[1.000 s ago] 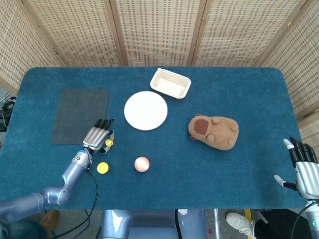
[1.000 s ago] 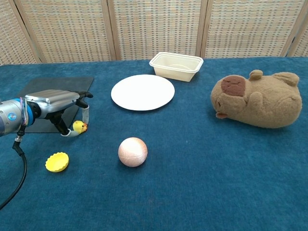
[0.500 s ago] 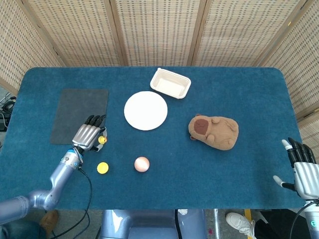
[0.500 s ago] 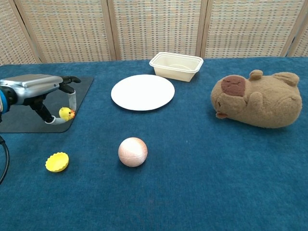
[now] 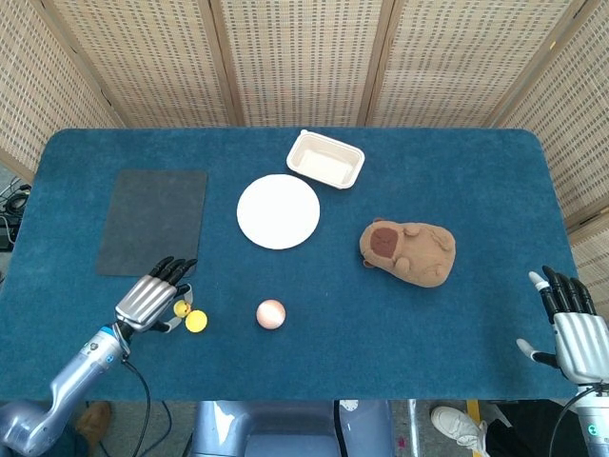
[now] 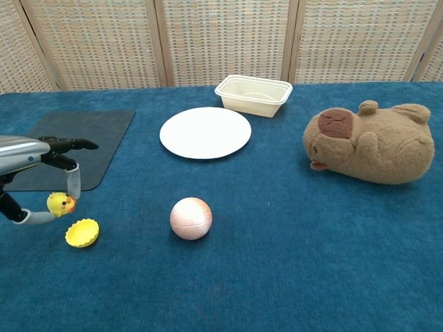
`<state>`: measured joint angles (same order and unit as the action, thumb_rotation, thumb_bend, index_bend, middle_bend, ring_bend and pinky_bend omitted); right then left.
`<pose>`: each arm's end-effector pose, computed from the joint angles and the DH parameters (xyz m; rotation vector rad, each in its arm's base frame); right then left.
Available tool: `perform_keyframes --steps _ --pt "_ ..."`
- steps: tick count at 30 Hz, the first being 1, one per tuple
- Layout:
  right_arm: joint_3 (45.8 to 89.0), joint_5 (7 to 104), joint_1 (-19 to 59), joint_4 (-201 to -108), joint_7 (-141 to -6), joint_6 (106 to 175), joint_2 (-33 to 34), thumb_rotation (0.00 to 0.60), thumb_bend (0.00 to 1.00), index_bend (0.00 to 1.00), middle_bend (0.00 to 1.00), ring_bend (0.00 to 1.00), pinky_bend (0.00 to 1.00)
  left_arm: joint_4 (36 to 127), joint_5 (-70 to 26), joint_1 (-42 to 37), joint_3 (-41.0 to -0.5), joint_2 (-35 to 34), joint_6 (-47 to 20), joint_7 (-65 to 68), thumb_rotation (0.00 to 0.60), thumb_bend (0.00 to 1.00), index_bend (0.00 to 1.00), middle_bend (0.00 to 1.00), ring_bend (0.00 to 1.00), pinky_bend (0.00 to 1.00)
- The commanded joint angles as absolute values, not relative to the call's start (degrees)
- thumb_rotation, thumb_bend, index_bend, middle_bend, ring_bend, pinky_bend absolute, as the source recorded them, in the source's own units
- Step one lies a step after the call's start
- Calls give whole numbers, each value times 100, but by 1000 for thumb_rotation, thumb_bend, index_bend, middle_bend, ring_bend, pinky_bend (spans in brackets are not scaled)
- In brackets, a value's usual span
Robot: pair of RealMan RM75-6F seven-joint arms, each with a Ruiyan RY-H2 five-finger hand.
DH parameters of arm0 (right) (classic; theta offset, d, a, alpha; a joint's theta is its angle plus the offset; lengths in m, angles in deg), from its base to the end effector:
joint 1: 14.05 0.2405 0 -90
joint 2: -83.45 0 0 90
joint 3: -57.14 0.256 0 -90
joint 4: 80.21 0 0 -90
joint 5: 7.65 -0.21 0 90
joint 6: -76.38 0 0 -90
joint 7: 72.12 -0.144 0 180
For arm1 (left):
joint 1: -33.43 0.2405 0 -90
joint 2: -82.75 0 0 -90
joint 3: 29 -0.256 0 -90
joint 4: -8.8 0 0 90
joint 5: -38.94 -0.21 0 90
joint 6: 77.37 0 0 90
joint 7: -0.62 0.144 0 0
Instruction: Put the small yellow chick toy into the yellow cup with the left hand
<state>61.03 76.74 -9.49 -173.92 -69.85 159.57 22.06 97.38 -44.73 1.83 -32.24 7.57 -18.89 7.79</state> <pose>-0.3146 -0.1830 0.1719 1.3866 -0.8804 0.8372 -0.2358 0.2692 0.0296 -2.0286 -0.9186 -0.7869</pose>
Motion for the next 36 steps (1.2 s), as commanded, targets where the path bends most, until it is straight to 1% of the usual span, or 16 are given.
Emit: perform_keyframes --steps 1,10,15,17,19,23,26,27,28,29,31,34,36 --pt "6098 7672 -950 -17397 -6981 15952 2206 600 0 82 0 0 0 9697 -4611 273 -3288 701 -1763 723 600 352 521 0 0 0" --pt "6115 7623 -948 -17400 -7005 15935 2219 600 0 83 0 0 0 9599 -4339 189 -3193 484 -2087 974 600 352 514 0 0 0" --pt "6122 7613 -939 -17394 -7028 15919 2231 600 0 83 0 0 0 9581 -4377 217 -3190 405 -2060 880 600 350 505 0 0 0" --pt "6120 7612 -940 -17394 -7036 15916 2236 600 0 83 0 0 0 9551 -4396 220 -3194 369 -2061 878 600 342 482 0 0 0" --pt "6118 7621 -943 -17398 -7040 15926 2242 600 0 84 0 0 0 9548 -4370 204 -3205 343 -2138 888 600 330 408 0 0 0" --pt "6114 7636 -957 -17410 -7035 15957 2245 600 0 85 0 0 0 9613 -4388 165 -3230 365 -2263 758 600 295 296 0 0 0" --pt "6111 7646 -960 -17420 -7039 15964 2249 600 0 84 0 0 0 9716 -4451 181 -3236 500 -2205 667 600 249 123 0 0 0" --pt "6109 7652 -962 -17423 -7044 15969 2251 600 0 84 0 0 0 9783 -4476 204 -3223 572 -2135 609 600 233 59 0 0 0" --pt "6106 7662 -967 -17429 -7056 15979 2256 600 0 84 0 0 0 9878 -4536 258 -3197 683 -1969 514 600 223 15 0 0 0" --pt "6105 7668 -969 -17432 -7060 15984 2260 600 0 84 0 0 0 9950 -4594 315 -3176 776 -1805 437 600 220 2 0 0 0" --pt "6099 7685 -975 -17440 -7070 15997 2268 600 0 85 0 0 0 10114 -4703 478 -3134 988 -1396 259 600 208 0 0 0 0" --pt "6088 7718 -984 -17458 -7098 16017 2285 600 0 84 0 0 0 10356 -4807 872 -3071 1346 -587 15 600 185 0 0 0 0" --pt "6074 7749 -995 -17474 -7125 16034 2299 600 0 84 0 0 0 10514 -4704 1266 -3013 1585 65 102 600 169 0 0 0 0"
